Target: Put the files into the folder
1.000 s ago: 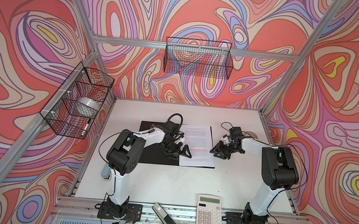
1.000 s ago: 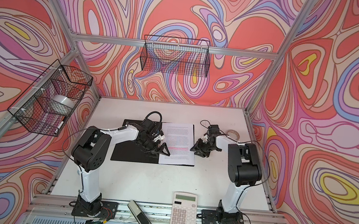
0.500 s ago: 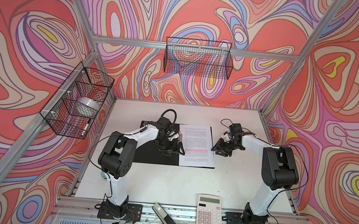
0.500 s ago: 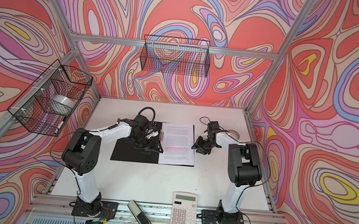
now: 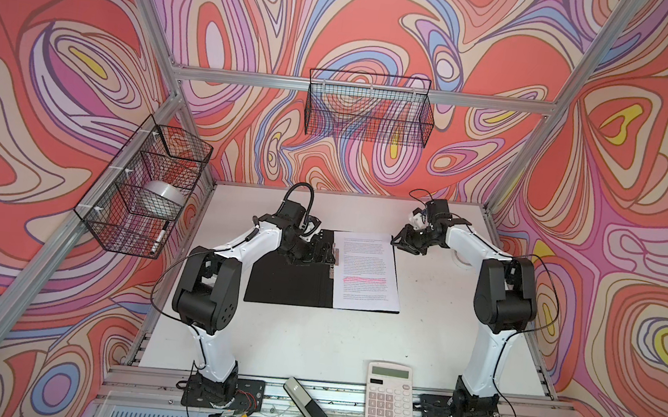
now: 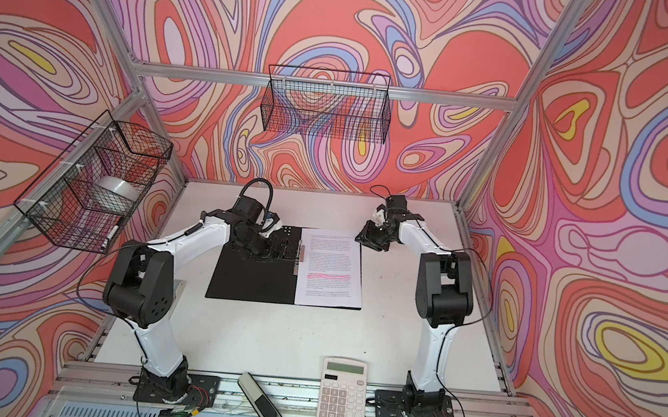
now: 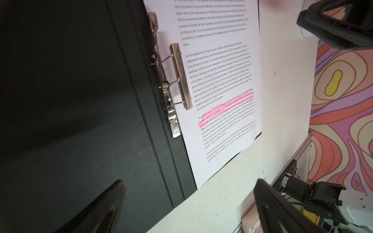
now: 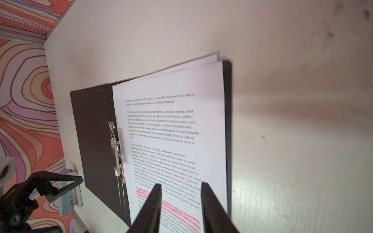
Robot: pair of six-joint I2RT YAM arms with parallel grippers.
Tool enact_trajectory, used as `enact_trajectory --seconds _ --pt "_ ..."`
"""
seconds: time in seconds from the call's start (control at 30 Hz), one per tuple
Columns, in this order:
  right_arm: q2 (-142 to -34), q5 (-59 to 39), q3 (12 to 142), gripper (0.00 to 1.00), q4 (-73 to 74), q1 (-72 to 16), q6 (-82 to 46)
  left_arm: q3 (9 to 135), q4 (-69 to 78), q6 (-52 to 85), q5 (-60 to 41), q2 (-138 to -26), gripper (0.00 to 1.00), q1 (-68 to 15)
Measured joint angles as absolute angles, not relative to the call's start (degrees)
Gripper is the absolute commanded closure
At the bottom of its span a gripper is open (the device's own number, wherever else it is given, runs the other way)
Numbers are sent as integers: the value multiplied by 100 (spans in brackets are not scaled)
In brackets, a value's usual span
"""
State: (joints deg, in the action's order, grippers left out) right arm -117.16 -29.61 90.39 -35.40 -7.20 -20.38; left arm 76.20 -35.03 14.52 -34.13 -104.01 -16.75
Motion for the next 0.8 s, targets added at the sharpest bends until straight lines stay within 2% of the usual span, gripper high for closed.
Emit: enact_trajectory --seconds 0.33,0.8 --pt "-12803 -2781 10254 68 -3236 -720 -1706 7618 -3376 1262 -3347 -10405 0 -1330" --pt "-13878 -2897 11485 67 -3127 -720 -1693 7830 -3133 1396 -3599 -10726 0 -1328"
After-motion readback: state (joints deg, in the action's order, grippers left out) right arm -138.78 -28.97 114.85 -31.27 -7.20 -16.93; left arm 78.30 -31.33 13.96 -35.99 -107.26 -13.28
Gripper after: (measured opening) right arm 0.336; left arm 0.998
